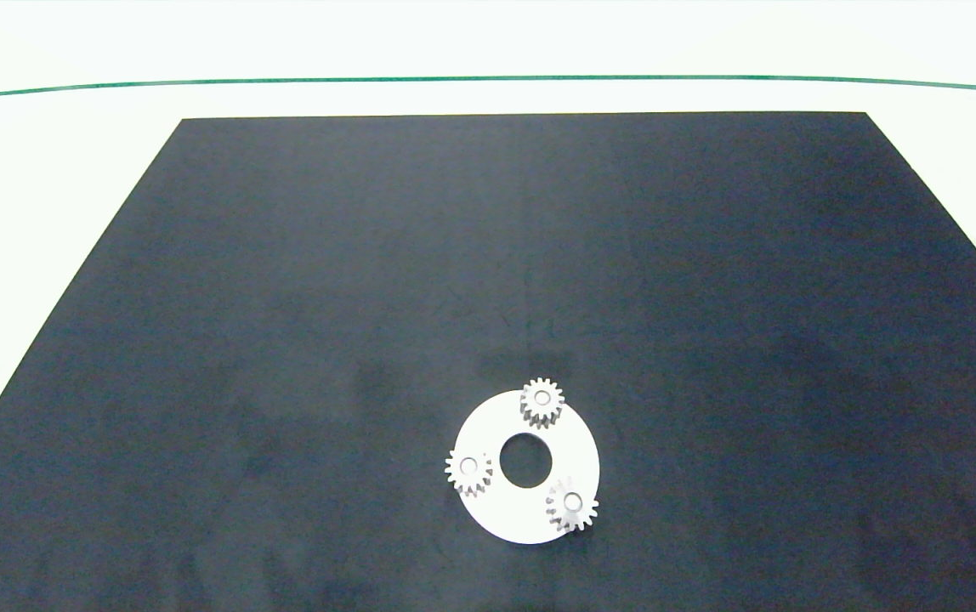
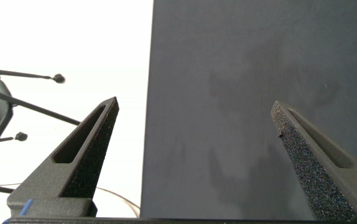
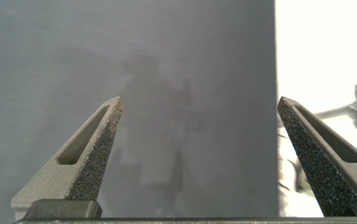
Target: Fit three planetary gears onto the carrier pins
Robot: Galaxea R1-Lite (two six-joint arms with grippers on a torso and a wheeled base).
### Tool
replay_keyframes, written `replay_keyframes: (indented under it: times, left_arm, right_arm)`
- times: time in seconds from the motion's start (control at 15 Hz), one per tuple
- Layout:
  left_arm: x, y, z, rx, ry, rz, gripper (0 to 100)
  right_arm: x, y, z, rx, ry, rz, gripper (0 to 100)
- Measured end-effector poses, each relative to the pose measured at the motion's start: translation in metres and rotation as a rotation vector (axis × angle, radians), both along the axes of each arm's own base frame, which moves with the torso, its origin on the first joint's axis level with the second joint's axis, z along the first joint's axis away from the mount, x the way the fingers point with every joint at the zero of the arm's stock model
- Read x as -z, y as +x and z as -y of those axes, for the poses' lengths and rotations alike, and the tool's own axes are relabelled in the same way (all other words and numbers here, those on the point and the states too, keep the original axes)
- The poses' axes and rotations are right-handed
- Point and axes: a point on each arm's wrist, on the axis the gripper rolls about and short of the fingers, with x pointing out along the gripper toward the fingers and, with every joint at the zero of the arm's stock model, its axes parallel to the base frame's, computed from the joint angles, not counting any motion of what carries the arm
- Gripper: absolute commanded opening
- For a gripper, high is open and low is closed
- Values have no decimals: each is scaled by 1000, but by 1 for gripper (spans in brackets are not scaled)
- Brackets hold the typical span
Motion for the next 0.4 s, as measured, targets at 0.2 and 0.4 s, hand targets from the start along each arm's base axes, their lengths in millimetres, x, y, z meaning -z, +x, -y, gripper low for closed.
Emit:
replay_keyframes:
  times: [0.2,0.4]
  left_arm:
    - [18,-43,0,-5,0,37,100]
    - [33,-71,0,-10,-2,91,100]
  right_arm:
    - [17,-30,16,139,2,62,100]
    - [29,-55,21,308,15,127,100]
